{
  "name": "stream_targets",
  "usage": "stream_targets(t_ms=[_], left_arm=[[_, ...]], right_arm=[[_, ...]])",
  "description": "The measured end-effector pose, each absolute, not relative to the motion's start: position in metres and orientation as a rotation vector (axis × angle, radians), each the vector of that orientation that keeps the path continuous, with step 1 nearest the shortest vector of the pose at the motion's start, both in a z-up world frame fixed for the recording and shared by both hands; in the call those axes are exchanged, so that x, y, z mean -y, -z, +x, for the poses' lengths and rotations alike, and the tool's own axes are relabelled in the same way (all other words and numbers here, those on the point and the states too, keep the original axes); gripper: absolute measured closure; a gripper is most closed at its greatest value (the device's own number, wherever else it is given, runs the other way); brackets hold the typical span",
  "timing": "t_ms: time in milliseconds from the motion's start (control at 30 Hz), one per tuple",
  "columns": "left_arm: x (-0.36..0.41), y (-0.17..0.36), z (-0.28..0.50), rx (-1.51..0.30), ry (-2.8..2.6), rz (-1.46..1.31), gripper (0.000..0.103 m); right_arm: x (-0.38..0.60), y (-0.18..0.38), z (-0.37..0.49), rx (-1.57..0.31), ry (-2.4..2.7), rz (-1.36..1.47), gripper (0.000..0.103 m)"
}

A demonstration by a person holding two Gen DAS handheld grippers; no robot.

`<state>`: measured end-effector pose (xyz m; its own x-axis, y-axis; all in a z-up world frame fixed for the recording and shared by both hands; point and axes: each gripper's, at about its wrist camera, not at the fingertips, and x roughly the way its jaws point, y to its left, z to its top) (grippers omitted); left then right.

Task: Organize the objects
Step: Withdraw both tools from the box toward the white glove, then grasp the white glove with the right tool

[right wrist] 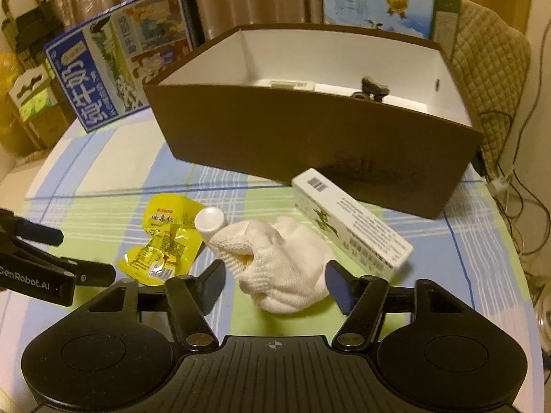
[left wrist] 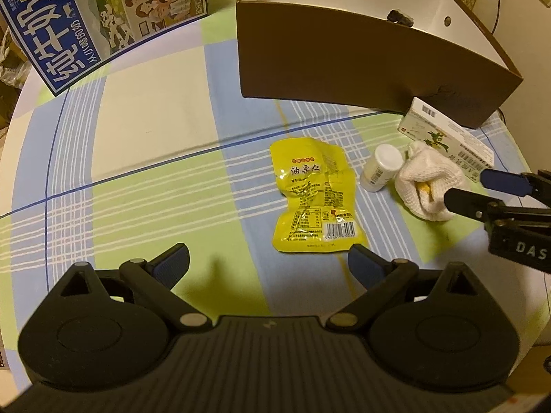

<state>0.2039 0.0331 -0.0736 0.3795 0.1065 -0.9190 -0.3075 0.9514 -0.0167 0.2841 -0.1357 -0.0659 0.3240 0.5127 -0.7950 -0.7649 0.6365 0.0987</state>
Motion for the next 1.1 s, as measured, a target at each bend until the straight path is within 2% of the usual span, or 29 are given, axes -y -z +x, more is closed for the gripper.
stream_targets(t_ms=[200,633,933,1100], left_arm=[[-0.037,0.078,0.211,-1.159,-0.266,-0.195,0.006],[-0.037,0.078,0.219,-1.136,-0.242,-0.179,0.006],[-0.018,0.078,0.228,-1.085,-0.136,-0.122,0.008],[0.002,0.078,0.241,-1.030,-0.033,-0.059,0.020]], right_arm=[[0.122,0.085,0.289,-0.909,-0.854,-0.380,0.053],[0.137,0.086,0.285,-0.902,-0.862,-0.355,0.083],[0.174,0.059,0.284,-0.934,-0.814,-0.197,0.086],[0.197,0.041,0.289,-0.919,-0.763,-0.120,0.086]])
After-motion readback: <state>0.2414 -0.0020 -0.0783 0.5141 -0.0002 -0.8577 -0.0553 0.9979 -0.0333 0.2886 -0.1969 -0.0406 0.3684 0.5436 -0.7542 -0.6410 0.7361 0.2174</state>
